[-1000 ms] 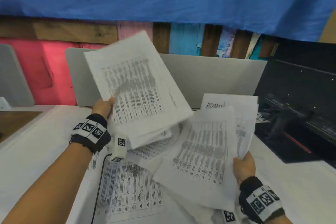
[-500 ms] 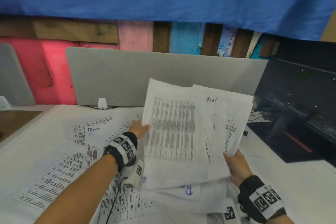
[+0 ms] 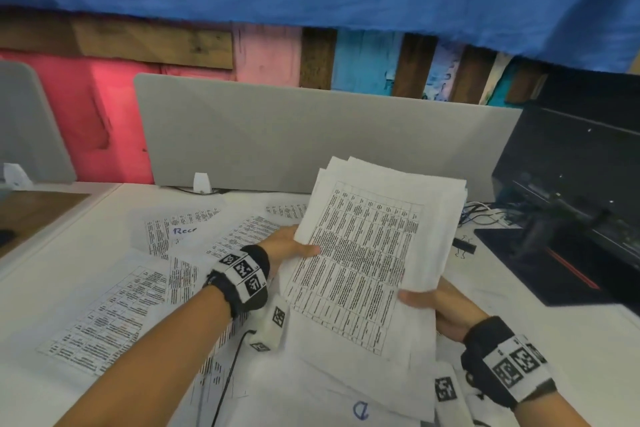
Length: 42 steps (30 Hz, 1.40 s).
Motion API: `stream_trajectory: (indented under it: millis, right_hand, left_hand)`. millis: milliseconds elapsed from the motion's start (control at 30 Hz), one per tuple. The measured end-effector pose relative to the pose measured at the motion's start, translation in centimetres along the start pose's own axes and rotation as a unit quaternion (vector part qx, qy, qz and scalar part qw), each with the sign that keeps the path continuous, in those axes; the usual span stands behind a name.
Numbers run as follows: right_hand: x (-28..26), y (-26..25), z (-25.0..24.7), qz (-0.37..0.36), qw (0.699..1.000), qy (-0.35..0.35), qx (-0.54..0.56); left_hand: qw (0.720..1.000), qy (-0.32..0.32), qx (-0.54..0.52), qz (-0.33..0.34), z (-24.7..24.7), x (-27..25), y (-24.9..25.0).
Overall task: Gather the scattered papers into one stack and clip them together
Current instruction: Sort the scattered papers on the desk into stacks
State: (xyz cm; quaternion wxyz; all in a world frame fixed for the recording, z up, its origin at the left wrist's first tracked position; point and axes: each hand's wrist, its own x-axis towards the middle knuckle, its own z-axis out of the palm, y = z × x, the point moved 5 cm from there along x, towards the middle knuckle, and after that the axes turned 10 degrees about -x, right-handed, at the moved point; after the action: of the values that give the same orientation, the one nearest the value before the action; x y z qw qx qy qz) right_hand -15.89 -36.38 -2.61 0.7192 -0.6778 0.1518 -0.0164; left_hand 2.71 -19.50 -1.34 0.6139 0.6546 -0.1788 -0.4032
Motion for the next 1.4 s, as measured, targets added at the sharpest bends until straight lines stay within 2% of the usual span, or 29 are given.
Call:
stream_trajectory:
  millis: [67, 133, 200, 300, 333, 367, 467, 533, 600, 667, 733, 900, 1000, 1067, 1133, 1233, 1333, 1400]
  right_hand:
    - [0.0, 1.2, 0.2, 0.040, 0.997, -0.045, -0.042]
    - [-0.1, 2.0, 0.0, 0.062, 0.996, -0.059, -0.038]
    - [0.1, 2.6, -0.3, 0.064, 0.997, -0.036, -0.007]
    - [0.7, 4.0, -0.8, 0.085, 0.996, 0.021, 0.015]
    - [0.9, 4.6, -1.3, 0.104, 0.994, 0.046, -0.001]
    - [1.1, 4.9, -1.8, 0.120, 0.989, 0.078, -0.028]
    - [1.2, 4.1, -3.3, 0.138, 0.965, 0.187, -0.124]
    - [0.9, 3.2, -4.6, 0.139, 0.944, 0.238, -0.183]
    - [0.3, 2.3, -5.9, 0.141, 0.925, 0.271, -0.225]
    - [-0.2, 1.2, -7.1, 0.145, 0.906, 0.309, -0.249]
    - [-0.8, 0.9, -7.8, 0.149, 0.899, 0.338, -0.234]
    - [-1.0, 2.3, -7.3, 0.153, 0.905, 0.355, -0.179]
    - [0.2, 3.1, -6.7, 0.199, 0.908, 0.282, -0.239]
    - [1.1, 3.6, -6.9, 0.220, 0.898, 0.246, -0.292]
    - [1.6, 4.0, -7.2, 0.237, 0.885, 0.224, -0.331]
    - [1.7, 4.2, -6.7, 0.247, 0.885, 0.201, -0.339]
    - [2.1, 5.5, -7.8, 0.257, 0.888, 0.203, -0.325]
    - [2.4, 6.2, -8.4, 0.255, 0.889, 0.224, -0.309]
  left_hand:
    - [0.998, -0.024, 0.059, -0.019, 0.5, -0.1, -0.6]
    - [0.990, -0.030, 0.129, -0.040, 0.8, -0.2, -1.4]
    - [0.988, -0.026, 0.141, -0.057, 0.7, 0.0, -2.1]
    - [0.992, -0.033, 0.094, -0.076, 0.8, 0.3, -2.9]
    - [0.990, -0.041, 0.106, -0.083, 1.0, 0.6, -3.0]
    - [0.983, -0.033, 0.161, -0.078, 0.9, 0.8, -2.9]
    - [0.934, 0.031, 0.353, -0.033, 0.0, 0.8, -1.7]
    - [0.870, 0.030, 0.486, -0.076, -1.4, 0.7, -2.2]
    - [0.826, 0.007, 0.548, -0.133, -3.1, 0.7, -3.4]
    - [0.798, -0.007, 0.587, -0.141, -4.4, 0.6, -4.0]
    - [0.779, -0.003, 0.613, -0.135, -4.9, 0.3, -4.4]
    - [0.795, -0.050, 0.580, -0.172, -3.9, -0.6, -4.6]
    - [0.810, 0.018, 0.578, -0.098, -4.8, 0.2, -2.5]
    - [0.795, 0.070, 0.598, -0.075, -6.1, 1.1, -1.8]
    - [0.795, 0.093, 0.589, -0.108, -7.4, 1.6, -2.0]
    - [0.818, 0.087, 0.549, -0.147, -9.0, 2.1, -2.4]
    - [0.790, 0.112, 0.583, -0.155, -10.1, 2.2, -2.0]
    - [0.803, 0.102, 0.562, -0.172, -10.4, 2.0, -1.8]
